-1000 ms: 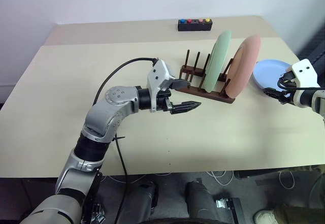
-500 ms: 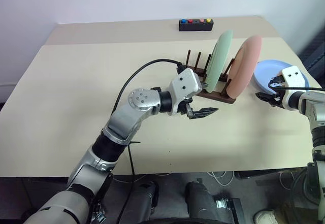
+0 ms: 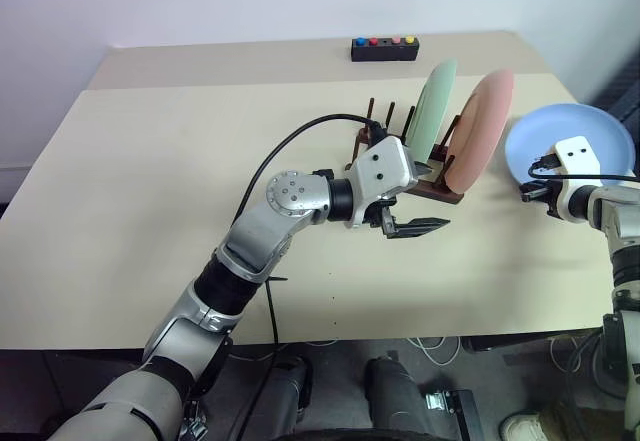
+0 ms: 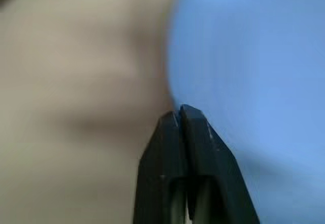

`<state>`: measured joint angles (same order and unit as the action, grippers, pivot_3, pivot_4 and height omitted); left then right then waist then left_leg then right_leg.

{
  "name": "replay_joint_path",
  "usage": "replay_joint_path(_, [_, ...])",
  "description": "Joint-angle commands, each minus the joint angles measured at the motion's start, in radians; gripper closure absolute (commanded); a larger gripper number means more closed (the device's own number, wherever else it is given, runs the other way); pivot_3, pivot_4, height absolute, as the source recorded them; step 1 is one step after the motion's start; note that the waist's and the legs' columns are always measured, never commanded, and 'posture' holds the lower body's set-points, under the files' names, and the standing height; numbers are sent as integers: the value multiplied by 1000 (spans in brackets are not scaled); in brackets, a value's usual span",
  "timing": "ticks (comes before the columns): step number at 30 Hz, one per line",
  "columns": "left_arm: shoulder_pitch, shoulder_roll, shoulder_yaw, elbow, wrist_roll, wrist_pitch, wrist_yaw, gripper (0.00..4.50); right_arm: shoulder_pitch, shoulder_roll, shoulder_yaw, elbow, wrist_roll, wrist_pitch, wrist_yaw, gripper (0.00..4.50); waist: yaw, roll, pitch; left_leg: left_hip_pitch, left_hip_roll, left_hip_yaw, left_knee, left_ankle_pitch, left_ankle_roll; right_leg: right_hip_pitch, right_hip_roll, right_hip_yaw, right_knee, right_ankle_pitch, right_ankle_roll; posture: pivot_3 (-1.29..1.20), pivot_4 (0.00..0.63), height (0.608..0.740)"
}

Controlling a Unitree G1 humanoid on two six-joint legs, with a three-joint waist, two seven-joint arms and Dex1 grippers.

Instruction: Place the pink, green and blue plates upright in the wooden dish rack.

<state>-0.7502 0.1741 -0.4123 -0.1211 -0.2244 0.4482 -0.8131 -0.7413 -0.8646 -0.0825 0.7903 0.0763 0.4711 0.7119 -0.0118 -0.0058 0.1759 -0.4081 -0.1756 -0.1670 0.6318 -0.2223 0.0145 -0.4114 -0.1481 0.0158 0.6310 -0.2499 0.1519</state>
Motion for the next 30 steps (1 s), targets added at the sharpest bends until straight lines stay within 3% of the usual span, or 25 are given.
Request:
replay_joint_path(1, [-17, -8, 15, -23, 4, -10, 6, 457, -21, -3, 4, 10, -15, -13, 10, 4451, 1, 0, 0, 0, 0, 0, 0, 0, 0, 0, 0, 0, 0, 0, 0, 0, 150, 740])
replay_joint_path(30, [-30, -21, 62, 40, 9, -58, 38, 457, -112, -16, -245, -223, 157, 81, -112, 4451, 0, 0, 0, 0, 0, 0, 0, 0, 0, 0, 0, 0, 0, 0, 0, 0, 150, 740])
